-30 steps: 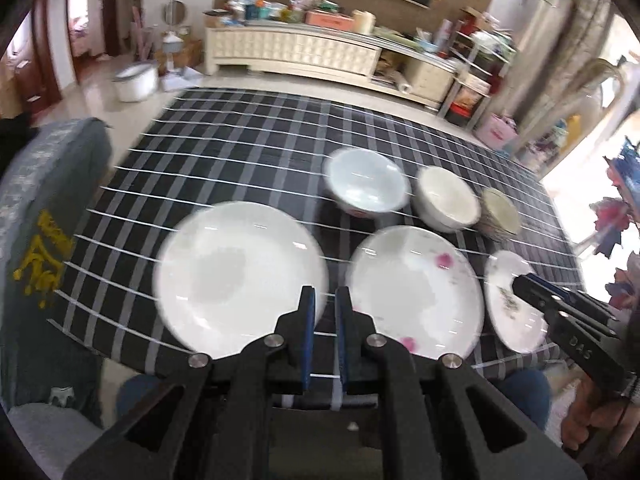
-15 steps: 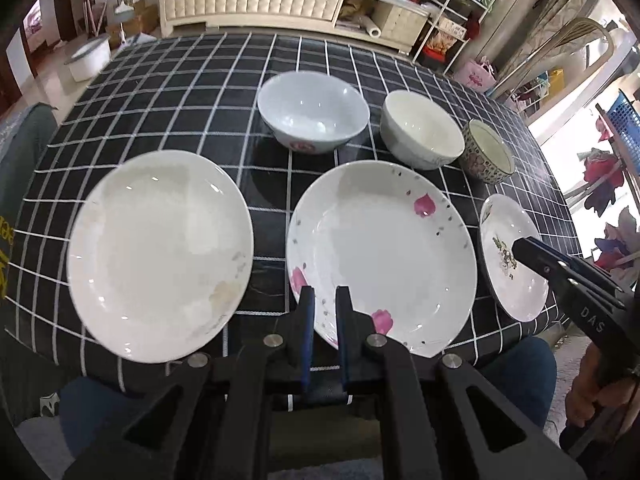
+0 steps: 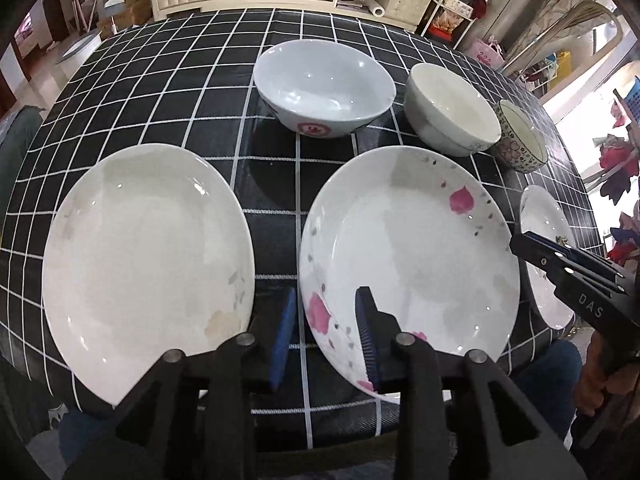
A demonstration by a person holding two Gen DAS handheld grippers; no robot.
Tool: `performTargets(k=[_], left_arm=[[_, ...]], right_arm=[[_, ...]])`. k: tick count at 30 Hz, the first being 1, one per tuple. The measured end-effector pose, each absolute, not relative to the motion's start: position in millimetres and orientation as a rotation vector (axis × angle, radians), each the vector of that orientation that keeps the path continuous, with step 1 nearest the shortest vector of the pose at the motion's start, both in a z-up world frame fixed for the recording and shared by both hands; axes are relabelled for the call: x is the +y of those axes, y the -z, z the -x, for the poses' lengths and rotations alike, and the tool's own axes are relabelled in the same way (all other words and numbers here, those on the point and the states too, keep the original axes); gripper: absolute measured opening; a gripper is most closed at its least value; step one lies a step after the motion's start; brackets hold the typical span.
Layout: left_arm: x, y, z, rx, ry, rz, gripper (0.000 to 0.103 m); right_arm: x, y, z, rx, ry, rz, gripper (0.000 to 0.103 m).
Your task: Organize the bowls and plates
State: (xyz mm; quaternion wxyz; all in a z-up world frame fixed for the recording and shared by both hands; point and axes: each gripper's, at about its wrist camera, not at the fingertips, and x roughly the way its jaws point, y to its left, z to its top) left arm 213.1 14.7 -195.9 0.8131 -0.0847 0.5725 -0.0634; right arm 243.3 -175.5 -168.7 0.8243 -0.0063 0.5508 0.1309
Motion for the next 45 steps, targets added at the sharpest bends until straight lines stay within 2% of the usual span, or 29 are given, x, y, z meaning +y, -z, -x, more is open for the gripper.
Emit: performTargets(k=[6,8,10,15,22,26,29,45], left_arm=[[18.6,201.4,-221.4,1.228,0.14,0.181,0.028],[19.7,202.8,-221.9,1.227,0.142,0.182,0.028],[19.1,205.7,-224.1,1.228,0.145,0.181,0.028],[15.1,209.9,-226.2,1.226,0.161,0.174,0.028],[6.3,212.2,-227.2,1.223,0.153,0.114,0.023],[7.8,212.4,-227.4,1.222,0.13,0.114,0.018],[12.0,212.5,-227.0,1.225,0.124,0.133,0.014],[8.3,215.7,-220.8,1.253,0.116,0.11,0.011]], right_arm=[[-170.0,173.7,-249.9,1.187,-0.263,0.038,0.028],[-171.1,174.2,-251.6,1.19,-0.263,0.038,0.037],[-170.6,176.5,-253.5,1.198,-0.263,0.047,0.041],[-165.7,183.1,-257.1,1.211,-0.264,0.06,0.041],[-161.5,184.2,-259.0,1.195,-0.268,0.07,0.04],[-158.3,190.2,-259.0,1.215,-0.266,0.073,0.029],[-159.5,192.3,-257.8,1.209,-0.256,0.082,0.024],[-172.7,190.9,-248.2,1.199,-0.216,-0.011,0.021]])
